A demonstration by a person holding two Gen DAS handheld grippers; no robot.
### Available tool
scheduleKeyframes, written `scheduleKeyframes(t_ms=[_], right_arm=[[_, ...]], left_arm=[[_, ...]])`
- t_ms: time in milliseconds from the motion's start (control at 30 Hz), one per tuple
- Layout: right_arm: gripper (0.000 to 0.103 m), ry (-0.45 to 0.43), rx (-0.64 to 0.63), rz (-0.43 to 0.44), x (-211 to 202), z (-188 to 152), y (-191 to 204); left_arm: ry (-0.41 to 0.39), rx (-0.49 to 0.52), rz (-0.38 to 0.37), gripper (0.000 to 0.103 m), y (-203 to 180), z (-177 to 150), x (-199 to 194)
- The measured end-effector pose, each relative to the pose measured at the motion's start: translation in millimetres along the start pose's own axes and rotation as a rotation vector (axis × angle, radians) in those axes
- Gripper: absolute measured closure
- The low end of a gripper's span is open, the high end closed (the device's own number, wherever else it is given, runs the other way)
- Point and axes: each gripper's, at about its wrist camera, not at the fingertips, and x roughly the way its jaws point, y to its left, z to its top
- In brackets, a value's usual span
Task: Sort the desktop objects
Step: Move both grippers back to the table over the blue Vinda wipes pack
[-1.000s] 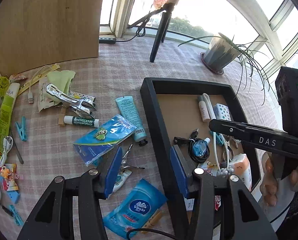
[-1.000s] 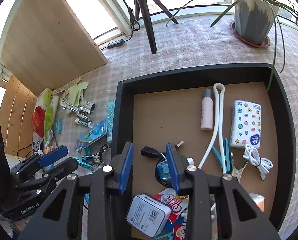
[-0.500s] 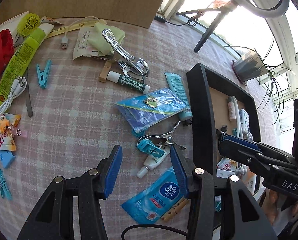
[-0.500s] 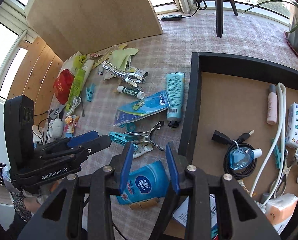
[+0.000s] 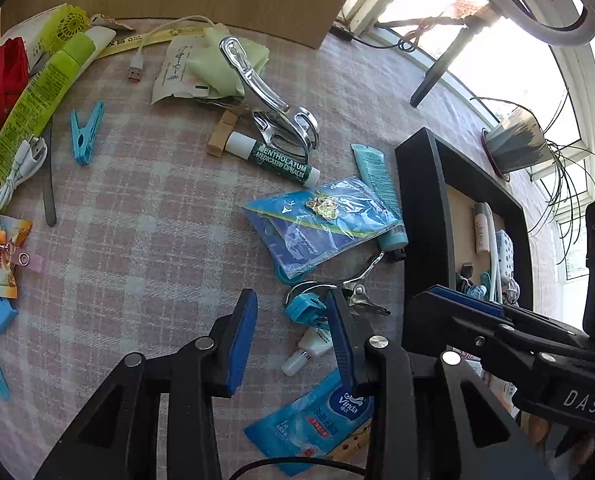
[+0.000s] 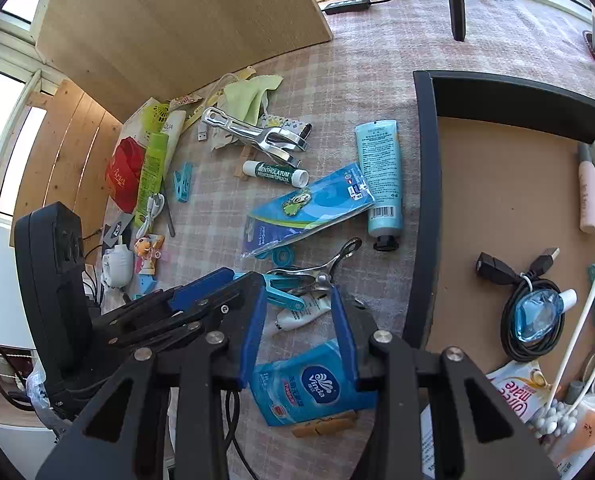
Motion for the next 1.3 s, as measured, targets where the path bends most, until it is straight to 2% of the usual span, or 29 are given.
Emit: scheduleKeyframes(t_ms=[133, 300, 367, 500, 600, 767, 867, 967, 1000, 1067, 1300], right_arm=[[0.070, 0.023, 0.013, -0.024, 11.5, 4.3, 3.4], [0.070, 0.060, -0.016, -0.072, 28.6, 4.9, 13.8], [0.070, 0.071, -0.015, -0.090, 33.9, 4.9, 15.4], [0.070, 0.101, -0.008, -0.076, 45.2, 2.2, 17.1], [0.070, 0.089, 0.002, -0.096, 50.1, 2.8, 16.7], [0.070, 0.119, -0.025, -0.102, 61.1, 4.9, 21.2], [0.070, 0.116, -0.035, -0.085, 64.0, 5.4, 23.2], [0.074, 0.107, -0.046, -0.086, 66.3, 7.4, 23.8], [0.083, 0.107, -0.042, -0.084, 67.1, 8.1, 22.9], [0.090, 0.104, -0.034, -0.064, 66.9, 9.8, 21.8], [0.090, 0.151, -0.068, -0.035, 65.2, 10.3, 26.3]], left_arm=[[-0.016, -0.008, -0.013, 0.083, 2.3, 0.8, -3.0], [-0.035, -0.005, 0.000, 0.085, 8.8, 0.1, -8.9], [-0.033, -0.024, -0.025, 0.085, 15.8, -0.1, -10.7], [-0.038, -0.041, -0.037, 0.086, 24.5, -1.8, -14.4], [-0.037, -0.040, -0.053, 0.087, 26.4, -3.6, -17.2], [-0.044, -0.043, -0.083, 0.088, 28.4, -5.4, -24.3], [-0.054, -0.036, -0.085, 0.089, 28.6, -5.2, -30.2], [-0.061, -0.038, -0.090, 0.089, 30.4, -6.4, -36.4], [-0.061, -0.041, -0.096, 0.089, 31.2, -6.8, -38.6], [-0.073, -0.041, -0.098, 0.089, 32.2, -8.0, -44.3], [-0.092, -0.049, -0.082, 0.089, 42.1, -9.1, -55.8]])
